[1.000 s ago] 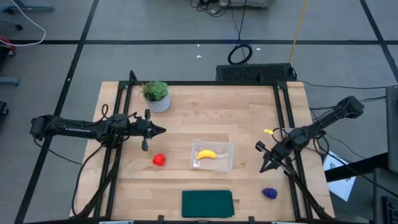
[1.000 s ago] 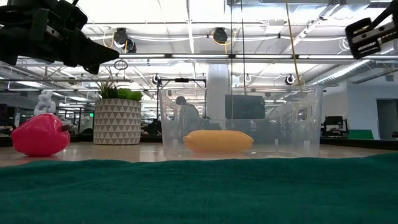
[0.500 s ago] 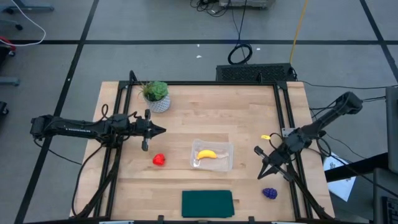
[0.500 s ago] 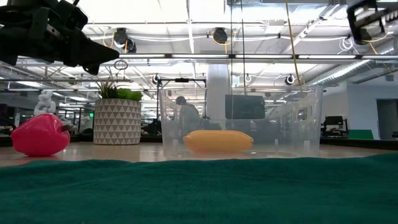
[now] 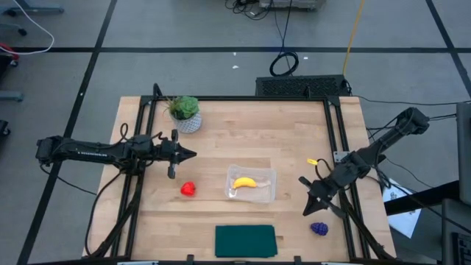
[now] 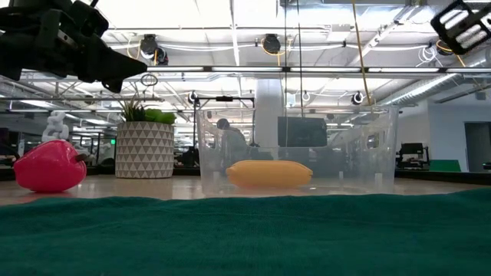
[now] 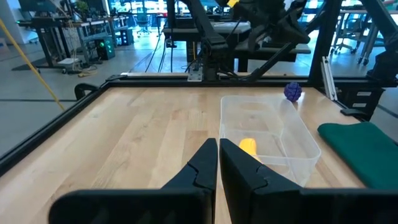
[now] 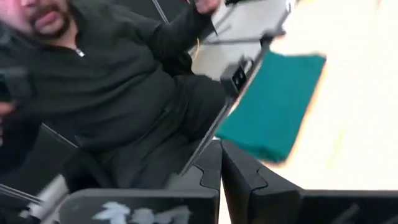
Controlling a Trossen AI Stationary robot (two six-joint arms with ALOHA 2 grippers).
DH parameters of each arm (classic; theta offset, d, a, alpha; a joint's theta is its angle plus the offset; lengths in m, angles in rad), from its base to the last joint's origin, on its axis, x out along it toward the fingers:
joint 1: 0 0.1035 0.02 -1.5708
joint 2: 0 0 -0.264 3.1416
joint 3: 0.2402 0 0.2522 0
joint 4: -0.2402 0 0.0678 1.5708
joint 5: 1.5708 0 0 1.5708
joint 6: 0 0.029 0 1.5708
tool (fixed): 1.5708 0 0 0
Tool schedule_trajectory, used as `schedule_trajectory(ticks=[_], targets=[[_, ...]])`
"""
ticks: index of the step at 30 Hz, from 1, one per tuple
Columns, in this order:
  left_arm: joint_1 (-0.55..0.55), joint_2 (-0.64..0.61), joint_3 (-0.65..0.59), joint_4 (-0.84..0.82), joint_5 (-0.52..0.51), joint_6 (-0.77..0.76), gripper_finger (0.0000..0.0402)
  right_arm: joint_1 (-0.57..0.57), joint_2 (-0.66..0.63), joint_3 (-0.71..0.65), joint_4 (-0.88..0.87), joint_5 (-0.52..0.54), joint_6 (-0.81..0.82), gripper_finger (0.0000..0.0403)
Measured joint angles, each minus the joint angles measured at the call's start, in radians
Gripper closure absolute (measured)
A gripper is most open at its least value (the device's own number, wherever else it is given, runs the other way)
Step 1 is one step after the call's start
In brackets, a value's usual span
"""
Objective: Pick and placing Produce into tupperware
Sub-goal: Put the grapes into the transparent bin
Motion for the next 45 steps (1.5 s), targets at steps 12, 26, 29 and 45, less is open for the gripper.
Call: schedule_trajectory(ticks=[12, 26, 29, 45], targets=[[0.000, 0.000, 0.000, -0.007, 0.000, 0.001, 0.0378, 0.084, 0.017, 0.014, -0.023, 0.009, 0.352, 0.0403], [0.000, 0.000, 0.000, -0.007, 0.000, -0.004, 0.0378, 0.212, 0.180, 0.260, -0.448, 0.125, 0.529, 0.0403], [0.000, 0.000, 0.000, -0.007, 0.000, -0.004, 0.0378, 0.226, 0.206, 0.262, -0.447, 0.123, 0.576, 0.0403], [0.000, 0.000, 0.000, -0.029, 0.000, -0.003, 0.0378, 0.308, 0.303, 0.289, -0.618, 0.070, 0.923, 0.0403]])
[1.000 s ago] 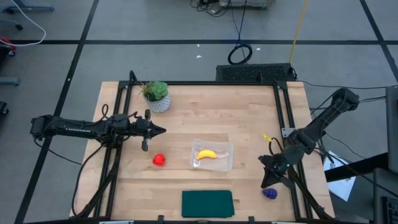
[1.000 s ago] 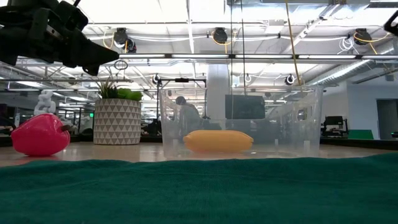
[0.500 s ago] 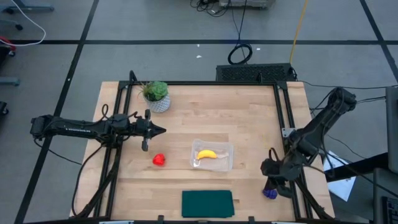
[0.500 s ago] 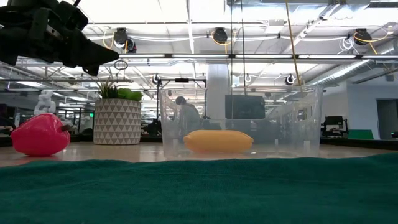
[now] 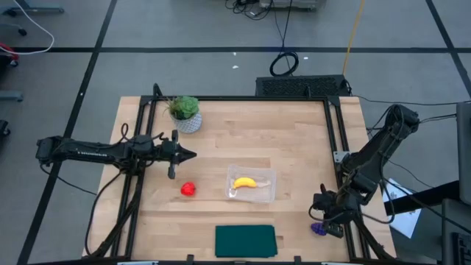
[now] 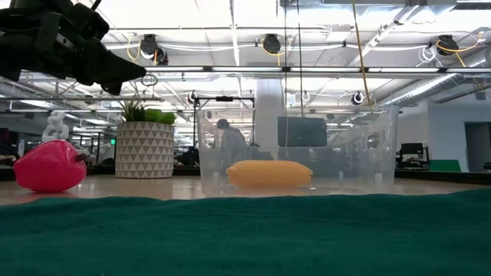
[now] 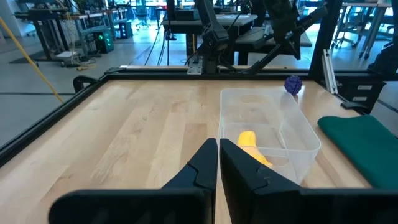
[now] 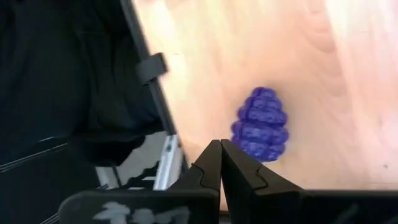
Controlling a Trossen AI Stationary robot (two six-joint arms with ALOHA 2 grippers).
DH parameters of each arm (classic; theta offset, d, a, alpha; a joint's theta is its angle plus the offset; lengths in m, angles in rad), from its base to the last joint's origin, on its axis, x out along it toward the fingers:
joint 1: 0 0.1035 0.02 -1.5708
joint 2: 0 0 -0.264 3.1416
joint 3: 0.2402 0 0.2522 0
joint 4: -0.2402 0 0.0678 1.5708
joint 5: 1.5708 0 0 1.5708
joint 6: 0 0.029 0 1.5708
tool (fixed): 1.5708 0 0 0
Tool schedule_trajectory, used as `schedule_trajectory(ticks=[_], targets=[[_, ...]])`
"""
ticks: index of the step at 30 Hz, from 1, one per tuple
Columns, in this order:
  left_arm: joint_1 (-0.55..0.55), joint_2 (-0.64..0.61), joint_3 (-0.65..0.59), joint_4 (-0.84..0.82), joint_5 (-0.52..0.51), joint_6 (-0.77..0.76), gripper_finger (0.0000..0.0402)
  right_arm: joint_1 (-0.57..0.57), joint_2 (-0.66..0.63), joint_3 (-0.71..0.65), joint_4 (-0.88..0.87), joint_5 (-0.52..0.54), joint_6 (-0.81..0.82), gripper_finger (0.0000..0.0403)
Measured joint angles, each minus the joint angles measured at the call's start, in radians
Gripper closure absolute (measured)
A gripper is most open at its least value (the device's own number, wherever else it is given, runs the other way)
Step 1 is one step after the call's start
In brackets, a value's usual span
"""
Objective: Pick and placing Produce into tupperware
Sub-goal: Put the grapes into the transparent bin
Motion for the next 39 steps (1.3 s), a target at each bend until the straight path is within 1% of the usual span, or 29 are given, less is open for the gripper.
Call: schedule_trajectory(ticks=[15, 17, 19, 21, 24, 33, 35, 39], targets=[[0.000, 0.000, 0.000, -0.015, 0.000, 0.007, 0.0378, -0.016, 0.020, 0.000, 0.049, -0.001, -0.029, 0.0403], [0.000, 0.000, 0.000, -0.015, 0.000, 0.007, 0.0378, -0.016, 0.020, 0.000, 0.048, -0.001, -0.030, 0.0398], [0.000, 0.000, 0.000, -0.018, 0.000, 0.007, 0.0378, -0.016, 0.026, 0.000, 0.045, -0.001, -0.014, 0.0385], [0.000, 0.000, 0.000, -0.028, 0.000, 0.007, 0.0378, -0.016, 0.036, 0.000, 0.041, -0.001, 0.005, 0.0363], [0.000, 0.000, 0.000, -0.040, 0.000, 0.007, 0.0378, -0.016, 0.061, 0.000, 0.021, -0.002, 0.021, 0.0317], [0.000, 0.000, 0.000, -0.043, 0.000, 0.006, 0.0378, -0.039, 0.089, 0.000, 0.035, -0.078, 0.029, 0.0141], [0.000, 0.000, 0.000, -0.043, 0.000, 0.006, 0.0378, -0.043, 0.089, 0.000, 0.039, -0.080, 0.029, 0.0107], [0.000, 0.000, 0.000, -0.044, 0.000, 0.004, 0.0378, -0.044, 0.089, 0.000, 0.021, -0.080, 0.041, 0.0060]])
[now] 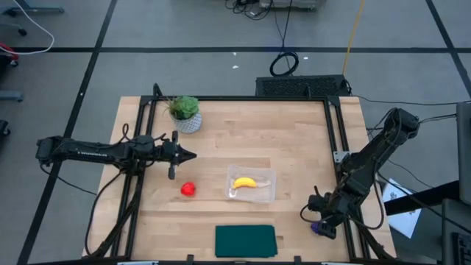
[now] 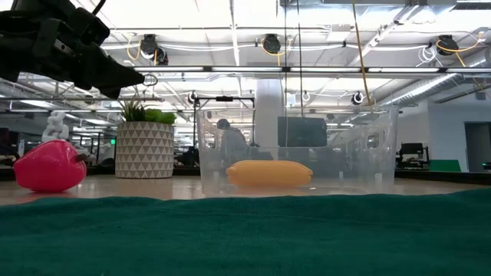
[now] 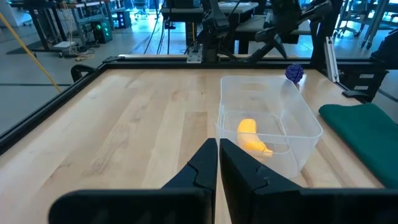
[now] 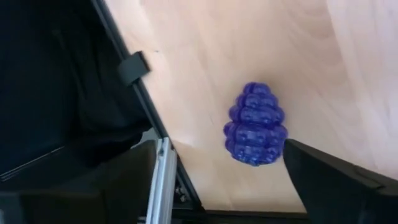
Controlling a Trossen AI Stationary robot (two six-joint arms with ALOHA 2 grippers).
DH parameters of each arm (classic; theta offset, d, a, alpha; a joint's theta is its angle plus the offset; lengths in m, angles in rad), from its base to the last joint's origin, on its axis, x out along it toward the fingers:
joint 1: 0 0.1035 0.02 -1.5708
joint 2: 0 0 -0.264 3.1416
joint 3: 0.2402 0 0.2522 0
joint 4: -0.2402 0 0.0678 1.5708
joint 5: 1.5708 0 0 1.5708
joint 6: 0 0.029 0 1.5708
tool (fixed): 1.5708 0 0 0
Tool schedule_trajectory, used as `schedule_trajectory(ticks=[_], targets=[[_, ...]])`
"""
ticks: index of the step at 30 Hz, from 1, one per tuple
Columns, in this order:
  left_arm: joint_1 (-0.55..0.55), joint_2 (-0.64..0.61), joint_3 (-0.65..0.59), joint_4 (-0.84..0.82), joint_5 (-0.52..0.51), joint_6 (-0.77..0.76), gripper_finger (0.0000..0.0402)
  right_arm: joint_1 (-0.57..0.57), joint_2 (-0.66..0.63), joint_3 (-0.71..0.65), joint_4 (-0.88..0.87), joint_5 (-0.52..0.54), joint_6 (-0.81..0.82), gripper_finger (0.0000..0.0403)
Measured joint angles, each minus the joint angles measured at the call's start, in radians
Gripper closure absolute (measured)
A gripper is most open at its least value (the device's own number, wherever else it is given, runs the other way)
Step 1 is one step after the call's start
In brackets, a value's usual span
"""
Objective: Pick and placing Produce into tupperware
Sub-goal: Put the grapes into the transparent bin
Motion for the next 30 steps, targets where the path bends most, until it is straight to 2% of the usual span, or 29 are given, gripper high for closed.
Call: schedule_trajectory(ticks=[8, 13, 16, 21, 30], targets=[[0.000, 0.000, 0.000, -0.001, 0.000, 0.000, 0.0378, -0.011, 0.000, 0.000, -0.110, -0.027, 0.040, 0.0046], [0.000, 0.000, 0.000, -0.004, 0.000, 0.000, 0.0378, -0.023, 0.014, 0.000, -0.077, -0.027, 0.055, 0.0046], [0.000, 0.000, 0.000, -0.011, 0.000, 0.000, 0.0378, -0.025, 0.046, 0.000, -0.058, -0.031, 0.029, 0.0046], [0.000, 0.000, 0.000, -0.012, 0.000, -0.001, 0.0378, -0.033, 0.110, 0.000, -0.034, -0.104, -0.001, 0.0046], [0.000, 0.000, 0.000, -0.012, 0.000, -0.020, 0.0378, -0.038, 0.150, -0.001, 0.030, -0.123, -0.109, 0.0046]])
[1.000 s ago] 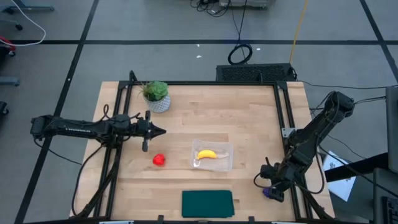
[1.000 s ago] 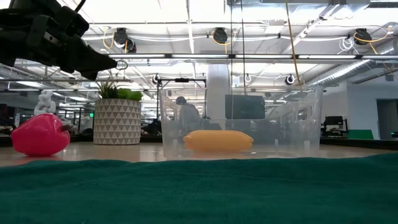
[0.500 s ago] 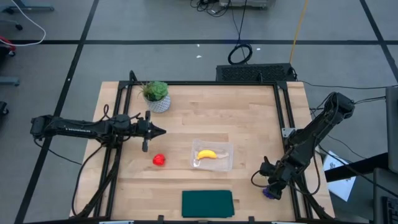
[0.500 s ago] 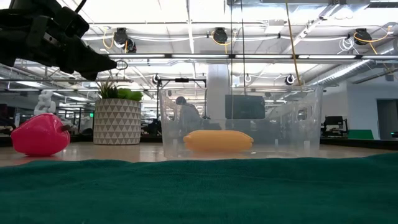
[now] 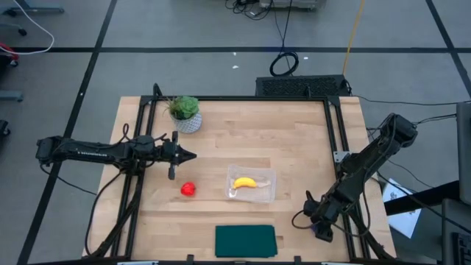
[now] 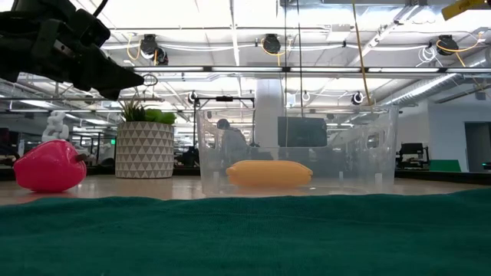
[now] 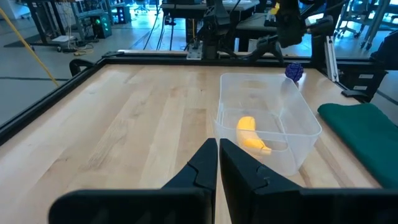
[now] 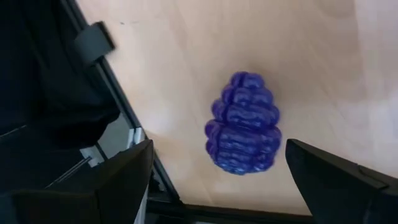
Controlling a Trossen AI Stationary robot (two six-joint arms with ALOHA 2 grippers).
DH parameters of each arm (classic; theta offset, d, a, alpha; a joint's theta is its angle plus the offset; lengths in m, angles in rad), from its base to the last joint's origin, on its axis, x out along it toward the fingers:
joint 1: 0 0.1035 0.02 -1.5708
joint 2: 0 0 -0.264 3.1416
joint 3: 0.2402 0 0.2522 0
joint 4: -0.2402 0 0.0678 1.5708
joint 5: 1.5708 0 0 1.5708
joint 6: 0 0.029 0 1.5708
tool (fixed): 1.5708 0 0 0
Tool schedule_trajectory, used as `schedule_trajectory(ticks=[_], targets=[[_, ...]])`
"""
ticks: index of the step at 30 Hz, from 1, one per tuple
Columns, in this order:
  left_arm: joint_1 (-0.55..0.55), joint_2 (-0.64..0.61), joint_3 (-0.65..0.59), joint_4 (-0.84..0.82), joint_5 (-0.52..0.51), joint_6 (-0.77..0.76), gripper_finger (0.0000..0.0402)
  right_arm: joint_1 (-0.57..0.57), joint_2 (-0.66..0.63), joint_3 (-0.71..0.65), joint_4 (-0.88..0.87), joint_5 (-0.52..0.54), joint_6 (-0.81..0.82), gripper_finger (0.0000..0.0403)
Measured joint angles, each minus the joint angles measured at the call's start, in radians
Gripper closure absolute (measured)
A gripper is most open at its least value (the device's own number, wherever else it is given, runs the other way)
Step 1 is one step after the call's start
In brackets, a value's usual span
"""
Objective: Pick and placing Produce into tupperware
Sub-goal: Put the grapes into the transparent bin
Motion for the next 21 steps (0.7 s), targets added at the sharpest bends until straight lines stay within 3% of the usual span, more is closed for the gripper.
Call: schedule_trajectory(ticks=[21], targets=[[0.000, 0.000, 0.000, -0.004, 0.000, -0.003, 0.0378, -0.009, -0.085, 0.000, -0.066, 0.046, -0.073, 0.0046]])
